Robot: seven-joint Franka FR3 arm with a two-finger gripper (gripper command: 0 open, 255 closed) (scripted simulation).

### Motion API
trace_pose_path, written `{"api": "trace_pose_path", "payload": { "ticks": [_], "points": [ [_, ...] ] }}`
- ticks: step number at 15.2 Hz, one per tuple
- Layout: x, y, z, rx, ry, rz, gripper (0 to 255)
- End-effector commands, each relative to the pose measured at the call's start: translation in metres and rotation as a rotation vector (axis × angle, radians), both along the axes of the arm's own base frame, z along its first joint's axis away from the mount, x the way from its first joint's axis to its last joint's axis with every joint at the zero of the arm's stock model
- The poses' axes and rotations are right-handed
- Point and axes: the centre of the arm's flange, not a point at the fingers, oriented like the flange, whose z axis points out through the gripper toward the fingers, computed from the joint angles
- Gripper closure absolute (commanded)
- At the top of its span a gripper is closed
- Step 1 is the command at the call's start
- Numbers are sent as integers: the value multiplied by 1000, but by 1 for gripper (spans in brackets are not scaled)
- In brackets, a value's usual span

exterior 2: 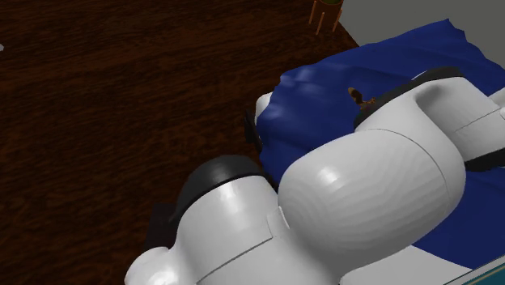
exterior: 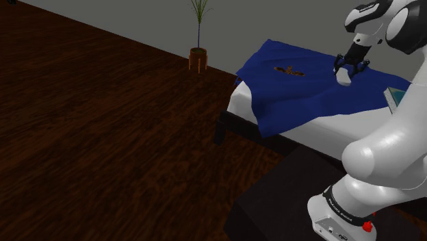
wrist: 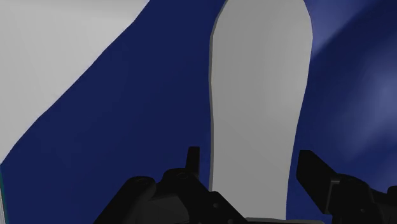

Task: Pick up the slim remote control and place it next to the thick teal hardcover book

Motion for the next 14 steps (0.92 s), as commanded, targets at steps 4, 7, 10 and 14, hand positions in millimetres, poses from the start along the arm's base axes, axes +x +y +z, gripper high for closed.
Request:
{"api": "trace_pose_path", "payload": {
  "ticks": [4, 7, 10, 14],
  "points": [
    [-43, -55, 2, 0, 0, 2, 255],
    [-67, -86, 2, 0, 0, 2, 255],
    [-91, -118, 2, 0, 0, 2, 255],
    [-122, -160, 2, 0, 0, 2, 255]
  ]
}}
